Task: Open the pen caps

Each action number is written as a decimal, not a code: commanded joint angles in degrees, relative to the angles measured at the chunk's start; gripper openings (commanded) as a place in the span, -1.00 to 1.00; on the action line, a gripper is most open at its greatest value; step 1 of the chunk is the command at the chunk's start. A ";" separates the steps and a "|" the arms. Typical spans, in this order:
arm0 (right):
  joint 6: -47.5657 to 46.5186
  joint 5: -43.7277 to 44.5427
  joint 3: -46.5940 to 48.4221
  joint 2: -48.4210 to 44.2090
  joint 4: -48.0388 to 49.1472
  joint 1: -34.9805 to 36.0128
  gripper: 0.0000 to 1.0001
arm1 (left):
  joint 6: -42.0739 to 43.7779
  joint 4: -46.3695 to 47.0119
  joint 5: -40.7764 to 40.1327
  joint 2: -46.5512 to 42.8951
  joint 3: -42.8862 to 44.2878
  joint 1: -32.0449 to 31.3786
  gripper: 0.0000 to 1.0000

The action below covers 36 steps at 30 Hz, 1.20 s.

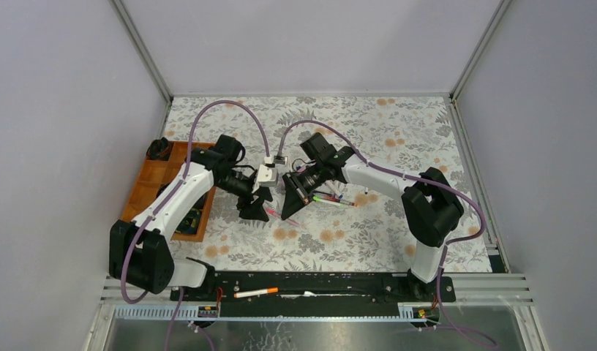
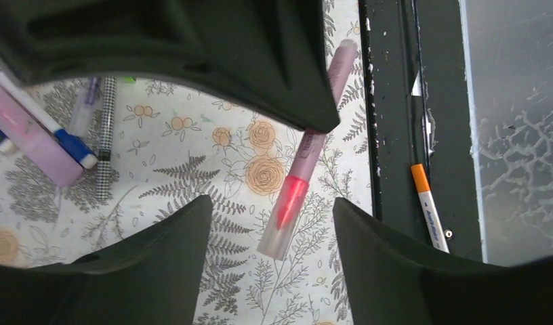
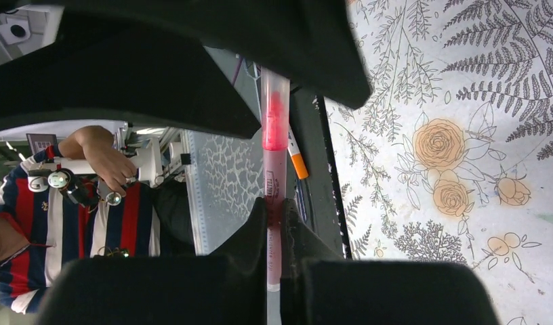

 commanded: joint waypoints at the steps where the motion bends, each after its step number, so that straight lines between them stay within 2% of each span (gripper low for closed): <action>1: 1.26 -1.23 3.15 1.25 -1.10 -0.07 -1.00 | 0.01 2.11 0.68 -3.17 -0.27 -1.95 0.37; 6: 3.21 -0.54 2.99 0.74 0.86 -0.36 -1.00 | 0.10 2.30 -1.93 -2.95 -1.05 -3.28 0.08; 13: 2.51 -0.31 3.15 0.06 -0.81 -0.48 -1.00 | -2.20 6.53 -6.31 -2.70 -2.62 -4.28 0.03; 15: 2.15 -0.11 3.33 0.27 -1.60 -0.48 -1.00 | -2.89 7.23 -7.09 -2.76 -2.56 -4.72 -0.04; 18: 2.15 0.15 3.78 0.56 -2.05 -0.48 -1.00 | -3.44 7.90 -7.21 -3.34 -2.38 -5.65 -0.32; 19: 2.48 0.17 3.87 0.61 -1.73 -0.46 -1.00 | -3.69 8.19 -7.37 -3.53 -2.37 -6.01 -0.44; 20: 2.88 0.22 3.93 0.69 -1.42 -0.48 -0.98 | -4.02 8.53 -7.49 -3.77 -2.43 -6.37 -0.65; 21: 3.38 0.37 3.91 0.76 -1.07 -0.44 -0.82 | -4.57 9.12 -7.70 -4.01 -2.49 -6.70 -0.90; 22: 4.24 0.64 3.78 0.83 -0.25 -0.48 -0.61 | -5.34 9.97 -7.99 -4.35 -2.68 -6.88 -1.00; 25: 9.04 -0.49 2.22 0.54 5.51 -0.41 -0.04 | -5.66 10.65 -7.98 -4.78 -2.78 -6.99 -1.00; 27: 11.22 -1.01 0.99 0.25 9.53 -0.35 0.06 | -5.91 10.58 -8.01 -4.55 -2.43 -7.00 -1.00; 30: 11.87 -2.42 0.08 0.93 10.46 -0.21 0.06 | -5.97 10.58 -8.03 -4.38 -2.04 -7.05 -1.00; 36: 8.06 -4.76 -0.96 0.67 6.40 -0.13 -0.36 | -3.48 8.21 -8.62 -3.87 -1.04 -7.00 -1.00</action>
